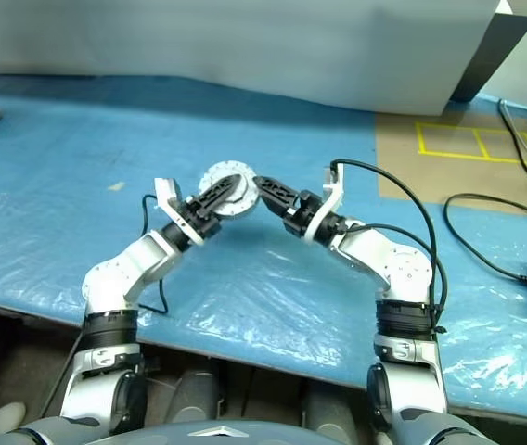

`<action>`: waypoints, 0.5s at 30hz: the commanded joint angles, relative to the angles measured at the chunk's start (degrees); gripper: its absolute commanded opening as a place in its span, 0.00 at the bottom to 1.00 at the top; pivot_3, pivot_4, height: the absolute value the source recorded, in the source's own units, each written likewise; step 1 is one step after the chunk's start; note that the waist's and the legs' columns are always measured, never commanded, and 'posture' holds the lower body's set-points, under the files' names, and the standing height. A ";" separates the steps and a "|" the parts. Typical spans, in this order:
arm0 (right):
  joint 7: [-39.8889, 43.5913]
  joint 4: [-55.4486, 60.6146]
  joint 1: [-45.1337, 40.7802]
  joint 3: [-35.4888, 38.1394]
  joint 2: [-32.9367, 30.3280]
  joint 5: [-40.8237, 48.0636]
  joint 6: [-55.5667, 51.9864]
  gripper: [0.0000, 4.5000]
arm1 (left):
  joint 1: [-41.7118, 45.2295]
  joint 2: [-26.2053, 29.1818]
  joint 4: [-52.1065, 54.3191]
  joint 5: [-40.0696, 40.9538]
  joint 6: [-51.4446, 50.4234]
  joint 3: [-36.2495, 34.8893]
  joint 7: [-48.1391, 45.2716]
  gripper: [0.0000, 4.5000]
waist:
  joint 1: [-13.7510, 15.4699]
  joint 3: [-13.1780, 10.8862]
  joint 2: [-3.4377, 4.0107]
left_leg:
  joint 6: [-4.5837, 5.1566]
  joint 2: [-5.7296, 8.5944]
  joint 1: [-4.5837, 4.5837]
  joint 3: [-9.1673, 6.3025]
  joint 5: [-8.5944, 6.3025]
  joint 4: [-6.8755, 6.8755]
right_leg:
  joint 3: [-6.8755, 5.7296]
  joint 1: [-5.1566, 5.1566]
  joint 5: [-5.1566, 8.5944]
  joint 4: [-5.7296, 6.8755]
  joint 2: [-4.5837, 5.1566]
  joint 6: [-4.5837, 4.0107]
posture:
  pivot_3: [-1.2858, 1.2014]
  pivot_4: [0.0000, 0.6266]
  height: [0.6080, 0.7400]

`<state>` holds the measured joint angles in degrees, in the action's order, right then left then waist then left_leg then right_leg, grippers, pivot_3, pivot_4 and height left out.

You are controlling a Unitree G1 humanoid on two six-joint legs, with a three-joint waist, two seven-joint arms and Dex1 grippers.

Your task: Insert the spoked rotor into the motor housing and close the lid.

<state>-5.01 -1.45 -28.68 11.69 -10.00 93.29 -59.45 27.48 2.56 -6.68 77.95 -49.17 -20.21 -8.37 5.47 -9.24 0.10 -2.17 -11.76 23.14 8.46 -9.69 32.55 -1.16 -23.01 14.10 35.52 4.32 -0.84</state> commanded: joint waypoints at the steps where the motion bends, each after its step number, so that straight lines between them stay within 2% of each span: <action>1: 0.99 1.25 -0.95 0.19 -0.18 1.60 -0.02 0.68 | 2.71 1.19 4.81 -1.78 7.20 -3.82 0.14 0.55 | -0.08 -0.01 -0.02 | 0.00 -0.01 0.00 0.00 0.00 0.01 | 0.00 0.00 0.00 0.00 -0.01 0.00 | 0.52 0.24 1.00; 9: 1.97 0.12 -1.39 -0.35 -0.54 -0.96 0.07 0.68 | 1.38 5.48 1.76 -7.20 11.70 -6.29 0.51 0.55 | 0.35 -0.04 -0.07 | 0.00 0.02 0.13 -0.07 0.00 0.01 | -0.13 0.00 0.00 -0.06 0.01 0.01 | 0.52 0.24 1.00; 12: 2.41 -0.59 -1.78 -0.59 -0.50 -1.83 -0.14 0.68 | 1.40 7.28 -4.77 -20.62 21.48 -4.11 0.45 0.55 | 0.19 -0.04 -0.07 | 0.00 0.00 0.05 -0.07 0.00 0.07 | -0.12 0.05 -0.03 -0.03 0.01 0.06 | 0.52 0.24 1.00; 15: 2.78 -1.50 -2.30 -0.89 -0.46 -2.78 -0.41 0.68 | 2.51 7.33 -11.45 -27.79 27.03 -2.69 -0.91 0.55 | 0.08 -0.05 -0.08 | 0.00 -0.01 0.04 -0.07 0.00 0.13 | -0.08 0.08 -0.09 -0.04 0.01 0.17 | 0.52 0.24 1.00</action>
<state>-3.21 -3.73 -29.49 11.00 -10.52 90.23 -59.46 28.10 9.58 -17.84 53.23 -26.22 -23.42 -7.32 5.55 -9.28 0.02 -2.16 -11.77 23.22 8.38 -9.69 32.72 -1.24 -22.94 14.00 35.46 4.34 -0.65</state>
